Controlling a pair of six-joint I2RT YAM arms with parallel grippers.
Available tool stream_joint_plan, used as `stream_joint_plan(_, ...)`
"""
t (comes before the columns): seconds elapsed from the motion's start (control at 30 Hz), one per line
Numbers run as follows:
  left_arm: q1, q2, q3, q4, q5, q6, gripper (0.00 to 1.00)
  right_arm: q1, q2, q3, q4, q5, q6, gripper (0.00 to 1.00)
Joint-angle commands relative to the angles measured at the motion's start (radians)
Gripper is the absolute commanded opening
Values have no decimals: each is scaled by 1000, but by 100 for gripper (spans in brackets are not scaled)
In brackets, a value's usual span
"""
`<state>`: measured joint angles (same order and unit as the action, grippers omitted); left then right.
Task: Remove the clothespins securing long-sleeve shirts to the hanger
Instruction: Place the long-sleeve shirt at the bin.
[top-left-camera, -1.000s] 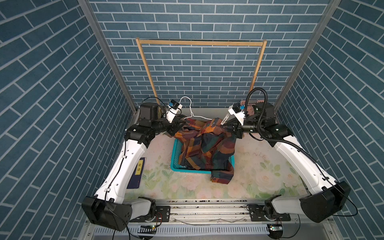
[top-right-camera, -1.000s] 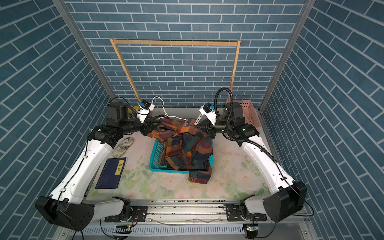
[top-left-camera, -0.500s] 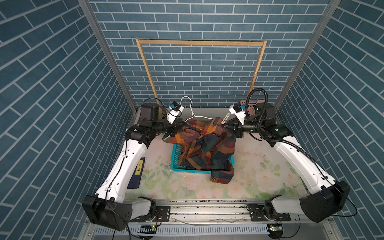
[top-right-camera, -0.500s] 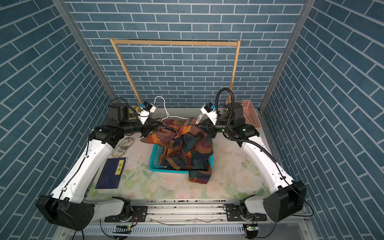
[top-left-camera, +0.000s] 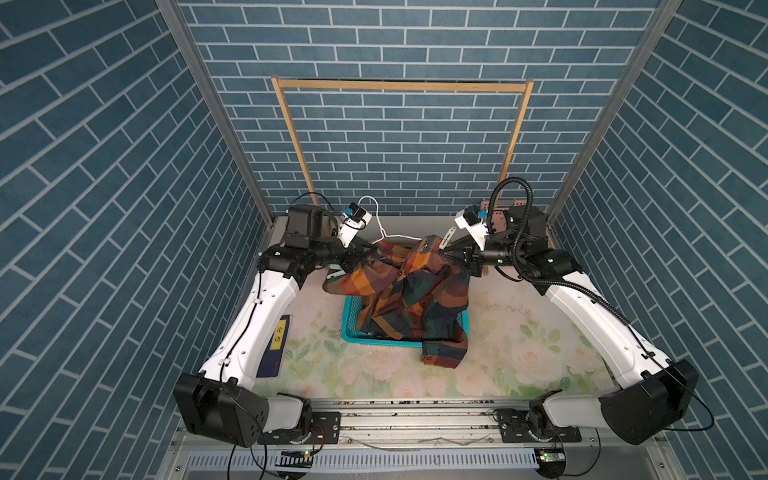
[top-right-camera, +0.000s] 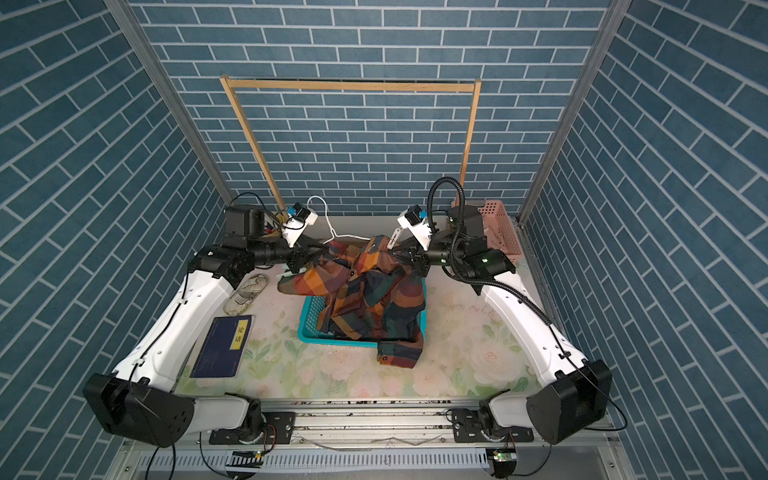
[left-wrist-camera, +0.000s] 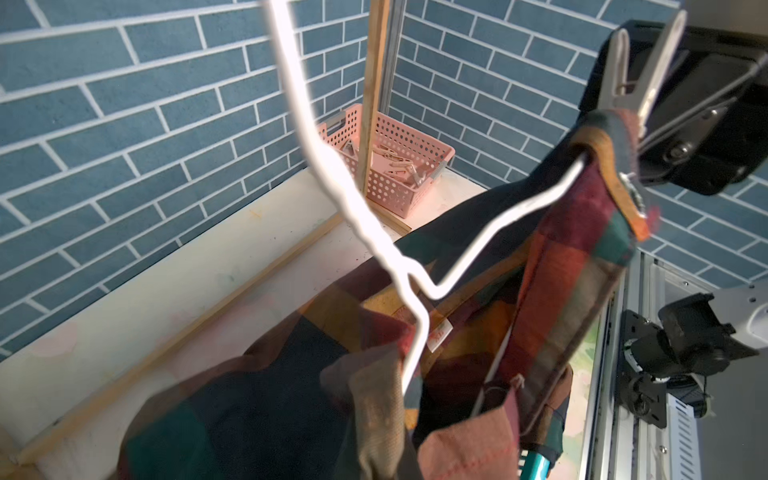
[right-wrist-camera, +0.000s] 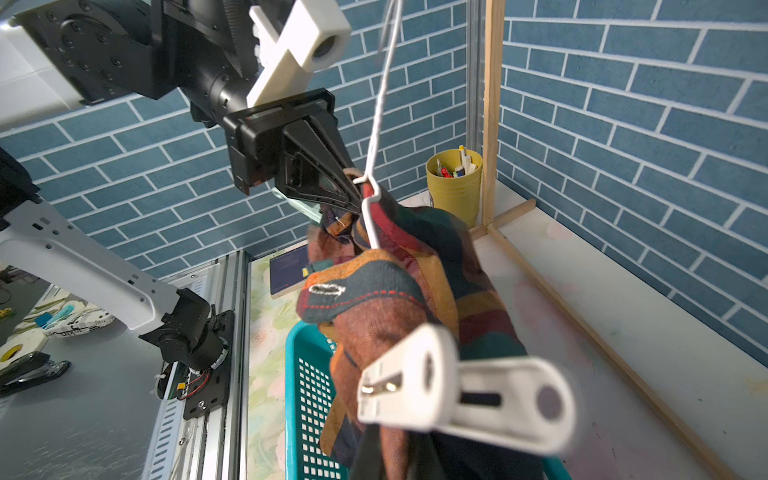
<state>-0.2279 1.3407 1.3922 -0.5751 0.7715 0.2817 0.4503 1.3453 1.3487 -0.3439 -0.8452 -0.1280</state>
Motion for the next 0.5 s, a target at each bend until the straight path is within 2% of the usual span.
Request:
stream_joint_plan(0.0,-13,-15,10,-18,-4,-55,0,19,-4,15,73,-25,-45,0)
stream_joint_plan(0.1,-13,-82,-69,103,-123,-88,0,17,-9,13,39,1,-65,0)
stream_joint_plan(0.23,-19,-220,-295,439,-222,-118,0,17,-27,2,19,28,-77,6)
stream_joint_plan(0.27,-20,-241,-322,478,-238,-116,0,17,-29,1,12,38,-80,9)
stream_joint_plan(0.4,-29,-274,-359,509,-274,-72,0,18,-38,-5,-19,79,-106,36)
stream_joint_plan(0.43,-35,-278,-368,522,-287,-60,0,17,-41,-6,-21,90,-109,55)
stream_joint_plan(0.47,-40,-281,-376,535,-298,-55,0,17,-43,-5,-22,98,-112,64)
